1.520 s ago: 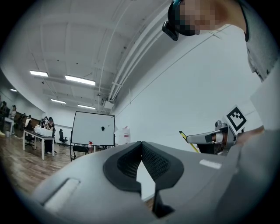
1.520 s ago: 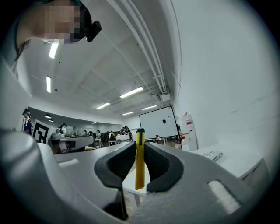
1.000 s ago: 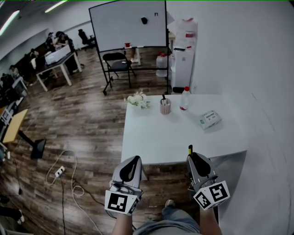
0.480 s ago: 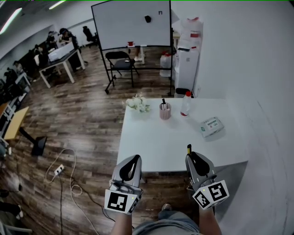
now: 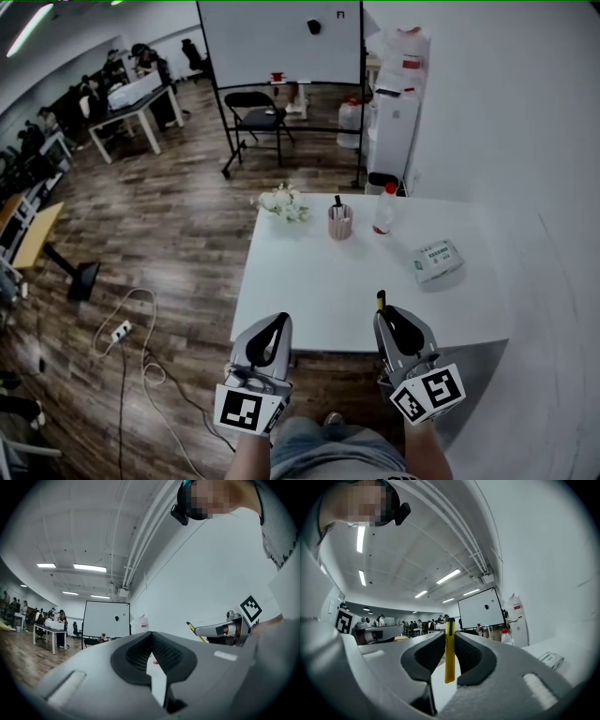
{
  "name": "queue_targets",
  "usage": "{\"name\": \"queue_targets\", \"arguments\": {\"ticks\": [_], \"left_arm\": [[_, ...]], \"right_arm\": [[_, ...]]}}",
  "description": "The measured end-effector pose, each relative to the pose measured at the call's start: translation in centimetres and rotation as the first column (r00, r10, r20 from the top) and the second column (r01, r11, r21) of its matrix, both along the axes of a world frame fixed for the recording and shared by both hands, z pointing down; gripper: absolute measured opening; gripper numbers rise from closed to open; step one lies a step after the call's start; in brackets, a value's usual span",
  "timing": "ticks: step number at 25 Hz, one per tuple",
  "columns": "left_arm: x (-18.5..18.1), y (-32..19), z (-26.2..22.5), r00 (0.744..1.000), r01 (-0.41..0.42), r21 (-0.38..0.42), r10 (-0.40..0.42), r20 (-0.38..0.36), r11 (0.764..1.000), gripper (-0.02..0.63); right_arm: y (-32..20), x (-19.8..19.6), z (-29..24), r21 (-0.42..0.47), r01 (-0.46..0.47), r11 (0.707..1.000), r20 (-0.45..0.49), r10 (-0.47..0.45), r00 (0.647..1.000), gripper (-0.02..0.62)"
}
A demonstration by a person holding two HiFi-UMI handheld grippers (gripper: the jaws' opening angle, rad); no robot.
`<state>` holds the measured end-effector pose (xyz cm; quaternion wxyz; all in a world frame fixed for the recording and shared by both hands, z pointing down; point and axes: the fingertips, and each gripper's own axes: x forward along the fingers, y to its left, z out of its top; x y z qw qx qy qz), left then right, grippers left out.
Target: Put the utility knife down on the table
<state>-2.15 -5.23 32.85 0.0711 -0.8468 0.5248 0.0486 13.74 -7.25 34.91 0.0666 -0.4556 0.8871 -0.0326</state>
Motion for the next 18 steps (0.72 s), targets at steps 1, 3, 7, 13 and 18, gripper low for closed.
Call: {"name": "queue_targets", "arguments": {"ticks": [1, 3, 7, 13, 18], "left_arm": [[-0.1, 0.0, 0.0, 1.0, 0.004, -0.001, -0.004, 0.001, 1.0, 0.014], [-0.3, 0.0, -0.1, 1.0, 0.015, 0.001, -0.015, -0.001, 1.0, 0.014], [-0.6, -0.5, -0.4, 0.999, 0.033, 0.003, -0.033, 0.018, 0.999, 0.014], [-0.8, -1.8, -0.4, 0.999, 0.026, -0.003, -0.026, 0.036, 1.0, 0.012], [-0.9, -3.4, -0.7, 1.0, -0.001, 0.009, 0.001, 0.026, 1.0, 0.012]], "right_arm": [[-0.1, 0.0, 0.0, -0.001, 0.004, 1.0, 0.0, -0.004, 1.0, 0.063], [-0.4, 0.0, 0.0, -0.002, 0.011, 1.0, 0.001, -0.011, 1.0, 0.064], [-1.1, 0.1, -0.1, 0.0, 0.019, 1.0, 0.005, -0.019, 1.0, 0.064], [-2.2, -0.7, -0.2, 0.007, 0.033, 0.999, -0.005, -0.033, 0.999, 0.064], [-3.9, -1.5, -0.3, 0.01, 0.036, 0.999, -0.008, -0.035, 0.999, 0.064]]}}
